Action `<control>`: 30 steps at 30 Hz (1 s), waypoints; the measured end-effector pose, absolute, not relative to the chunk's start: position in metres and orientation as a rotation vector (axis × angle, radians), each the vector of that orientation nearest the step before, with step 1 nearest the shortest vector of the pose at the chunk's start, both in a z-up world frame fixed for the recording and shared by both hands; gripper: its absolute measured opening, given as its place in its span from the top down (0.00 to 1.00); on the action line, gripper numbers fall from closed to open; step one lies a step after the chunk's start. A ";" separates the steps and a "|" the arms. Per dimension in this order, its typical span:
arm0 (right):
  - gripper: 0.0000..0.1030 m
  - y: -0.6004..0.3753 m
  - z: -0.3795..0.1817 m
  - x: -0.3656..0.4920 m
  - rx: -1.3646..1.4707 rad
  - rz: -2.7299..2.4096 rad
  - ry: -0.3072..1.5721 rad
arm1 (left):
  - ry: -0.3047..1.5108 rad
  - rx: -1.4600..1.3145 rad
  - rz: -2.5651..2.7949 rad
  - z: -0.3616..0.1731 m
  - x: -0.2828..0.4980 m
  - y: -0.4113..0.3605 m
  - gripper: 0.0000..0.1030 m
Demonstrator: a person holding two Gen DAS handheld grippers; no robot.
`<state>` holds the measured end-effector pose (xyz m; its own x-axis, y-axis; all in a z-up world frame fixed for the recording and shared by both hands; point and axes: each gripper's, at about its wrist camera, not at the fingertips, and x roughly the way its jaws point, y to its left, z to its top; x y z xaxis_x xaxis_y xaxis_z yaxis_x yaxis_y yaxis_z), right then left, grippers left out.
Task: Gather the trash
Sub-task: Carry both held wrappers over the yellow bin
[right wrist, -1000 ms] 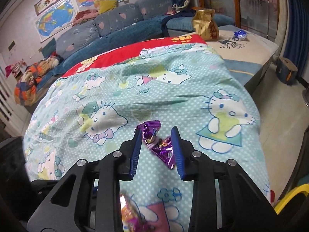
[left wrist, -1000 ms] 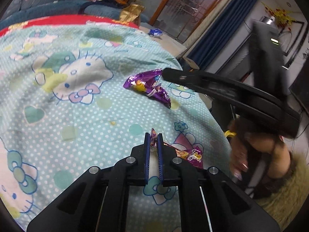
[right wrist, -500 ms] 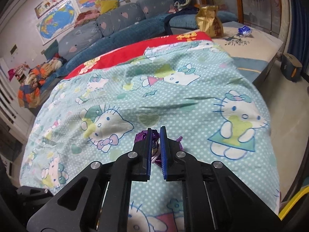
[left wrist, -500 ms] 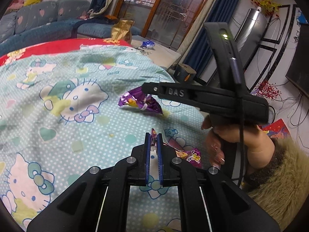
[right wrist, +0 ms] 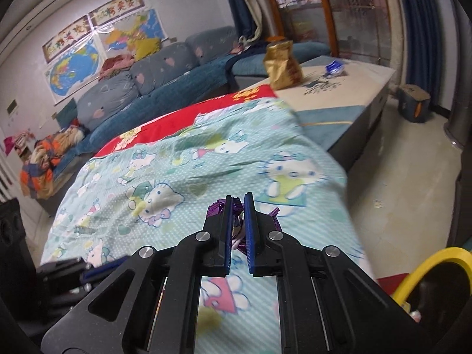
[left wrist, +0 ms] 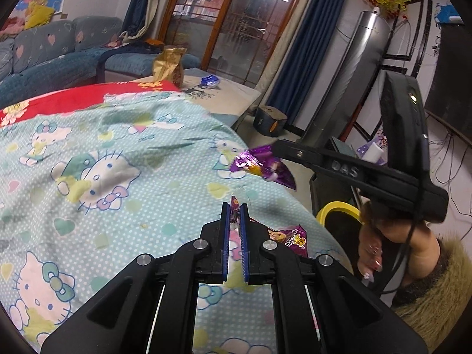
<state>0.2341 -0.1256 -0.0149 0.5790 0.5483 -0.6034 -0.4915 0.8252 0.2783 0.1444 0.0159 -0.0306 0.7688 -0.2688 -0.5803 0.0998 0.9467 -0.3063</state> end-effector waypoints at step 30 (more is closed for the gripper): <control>0.95 -0.286 -0.025 0.169 0.256 0.322 0.684 | 0.639 -0.148 -0.377 -0.014 0.144 -0.081 0.94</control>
<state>0.1689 -0.2863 -0.0247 0.7289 0.3716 -0.5749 -0.2058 0.9199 0.3338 0.1439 -0.0807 -0.0139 0.7380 -0.3869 -0.5529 0.2968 0.9219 -0.2490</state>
